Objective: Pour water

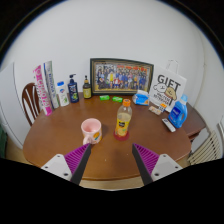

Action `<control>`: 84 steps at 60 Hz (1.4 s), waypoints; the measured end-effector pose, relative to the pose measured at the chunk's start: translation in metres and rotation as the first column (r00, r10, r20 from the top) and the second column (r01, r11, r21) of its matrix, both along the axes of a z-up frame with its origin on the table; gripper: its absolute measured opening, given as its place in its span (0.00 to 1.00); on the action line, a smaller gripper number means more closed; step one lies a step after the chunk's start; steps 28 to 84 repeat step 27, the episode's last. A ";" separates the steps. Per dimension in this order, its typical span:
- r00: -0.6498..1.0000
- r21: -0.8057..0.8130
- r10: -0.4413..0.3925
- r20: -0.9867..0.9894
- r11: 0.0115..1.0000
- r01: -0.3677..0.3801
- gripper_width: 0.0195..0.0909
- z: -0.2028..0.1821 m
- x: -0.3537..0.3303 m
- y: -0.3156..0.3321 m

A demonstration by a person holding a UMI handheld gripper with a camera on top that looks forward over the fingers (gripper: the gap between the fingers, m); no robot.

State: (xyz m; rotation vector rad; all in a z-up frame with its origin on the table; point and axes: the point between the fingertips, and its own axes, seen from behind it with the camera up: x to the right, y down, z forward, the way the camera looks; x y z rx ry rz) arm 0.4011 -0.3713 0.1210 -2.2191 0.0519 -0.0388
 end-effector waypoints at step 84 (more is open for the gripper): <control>1.000 -0.009 -0.010 0.013 1.000 0.010 0.92 0.012 -0.017 -0.040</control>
